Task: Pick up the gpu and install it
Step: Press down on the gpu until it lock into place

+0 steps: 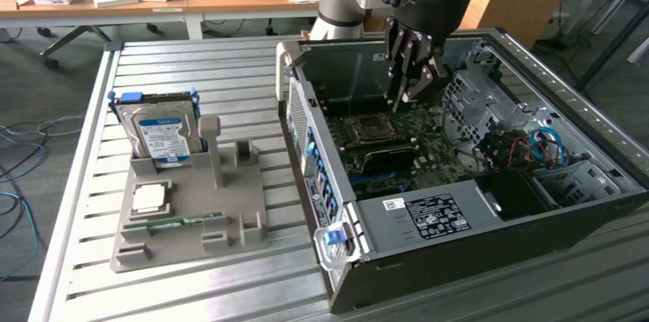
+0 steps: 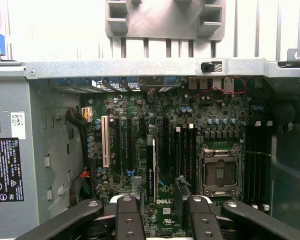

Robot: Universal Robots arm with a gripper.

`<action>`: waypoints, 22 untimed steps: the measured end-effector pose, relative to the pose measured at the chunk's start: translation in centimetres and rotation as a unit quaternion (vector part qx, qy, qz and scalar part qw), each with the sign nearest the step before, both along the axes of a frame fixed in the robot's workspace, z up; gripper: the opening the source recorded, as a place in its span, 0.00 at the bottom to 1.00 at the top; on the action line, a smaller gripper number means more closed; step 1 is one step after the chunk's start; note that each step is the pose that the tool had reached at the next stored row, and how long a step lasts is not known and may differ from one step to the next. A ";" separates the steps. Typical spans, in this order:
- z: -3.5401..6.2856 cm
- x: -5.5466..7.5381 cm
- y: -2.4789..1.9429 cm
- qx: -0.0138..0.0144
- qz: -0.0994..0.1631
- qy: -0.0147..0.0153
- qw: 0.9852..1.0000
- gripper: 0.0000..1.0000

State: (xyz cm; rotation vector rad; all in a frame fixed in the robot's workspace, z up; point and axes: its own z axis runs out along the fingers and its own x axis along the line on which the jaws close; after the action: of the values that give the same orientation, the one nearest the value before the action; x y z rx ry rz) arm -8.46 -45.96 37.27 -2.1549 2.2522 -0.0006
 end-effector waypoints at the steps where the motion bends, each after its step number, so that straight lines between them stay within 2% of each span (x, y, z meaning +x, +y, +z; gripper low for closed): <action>1: 0.00 0.0 0.00 0.000 0.000 0.000 1.000 0.38; 2: 0.00 0.0 0.00 0.000 0.000 0.000 1.000 0.38; 6: 0.00 0.0 0.00 0.000 0.000 0.000 1.000 0.14; 7: 0.00 0.0 0.00 0.000 0.000 0.000 1.000 0.11; 14: -0.07 0.0 0.00 0.000 0.000 0.000 1.000 0.11; 22: -1.49 0.0 0.00 0.000 0.000 0.000 1.000 0.11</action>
State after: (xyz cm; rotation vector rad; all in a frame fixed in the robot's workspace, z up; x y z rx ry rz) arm -8.46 -45.96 35.77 -2.1549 2.2522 -0.0006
